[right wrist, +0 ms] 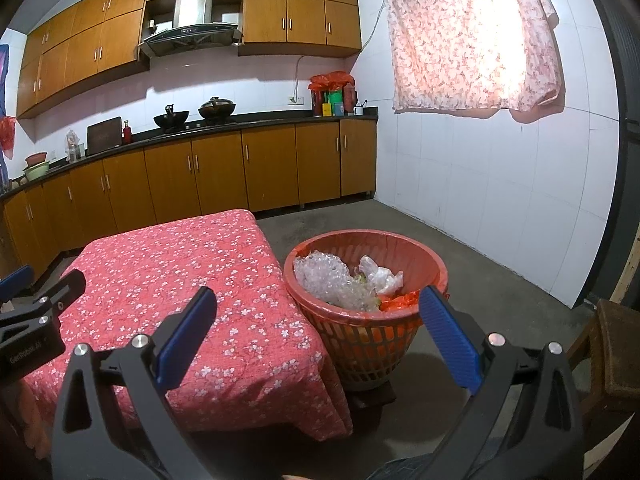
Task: Collect trash
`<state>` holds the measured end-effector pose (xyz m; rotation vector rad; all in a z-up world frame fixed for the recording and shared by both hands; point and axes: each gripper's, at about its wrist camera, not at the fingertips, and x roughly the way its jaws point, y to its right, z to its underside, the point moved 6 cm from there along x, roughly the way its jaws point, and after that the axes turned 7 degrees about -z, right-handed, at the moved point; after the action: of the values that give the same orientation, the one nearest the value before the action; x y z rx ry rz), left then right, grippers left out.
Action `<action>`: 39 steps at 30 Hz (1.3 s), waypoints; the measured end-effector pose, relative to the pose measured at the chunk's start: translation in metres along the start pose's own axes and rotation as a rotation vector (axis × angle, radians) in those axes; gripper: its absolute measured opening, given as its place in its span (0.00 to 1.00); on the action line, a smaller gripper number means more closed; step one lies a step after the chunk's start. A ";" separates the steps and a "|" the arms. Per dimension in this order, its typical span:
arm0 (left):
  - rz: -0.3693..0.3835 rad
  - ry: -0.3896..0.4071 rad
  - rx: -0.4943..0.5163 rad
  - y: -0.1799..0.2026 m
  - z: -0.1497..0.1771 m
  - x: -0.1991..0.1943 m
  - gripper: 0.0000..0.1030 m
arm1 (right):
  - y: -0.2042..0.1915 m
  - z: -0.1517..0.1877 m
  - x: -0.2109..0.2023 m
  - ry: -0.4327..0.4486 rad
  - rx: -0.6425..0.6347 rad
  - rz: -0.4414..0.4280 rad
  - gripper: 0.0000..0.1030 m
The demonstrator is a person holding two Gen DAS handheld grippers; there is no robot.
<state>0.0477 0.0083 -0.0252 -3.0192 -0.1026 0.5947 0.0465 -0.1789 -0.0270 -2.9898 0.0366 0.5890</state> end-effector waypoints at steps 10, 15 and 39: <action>0.003 -0.001 -0.003 0.001 -0.001 0.000 0.98 | -0.001 0.002 0.001 -0.002 0.002 0.001 0.96; 0.002 -0.001 -0.004 0.001 -0.001 0.000 0.98 | -0.001 0.007 0.003 -0.006 0.006 0.001 0.96; 0.003 -0.002 -0.004 0.003 -0.001 -0.001 0.98 | -0.001 0.006 0.003 -0.007 0.007 0.001 0.96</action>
<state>0.0474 0.0049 -0.0242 -3.0234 -0.0989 0.5989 0.0472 -0.1774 -0.0338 -2.9806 0.0396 0.5984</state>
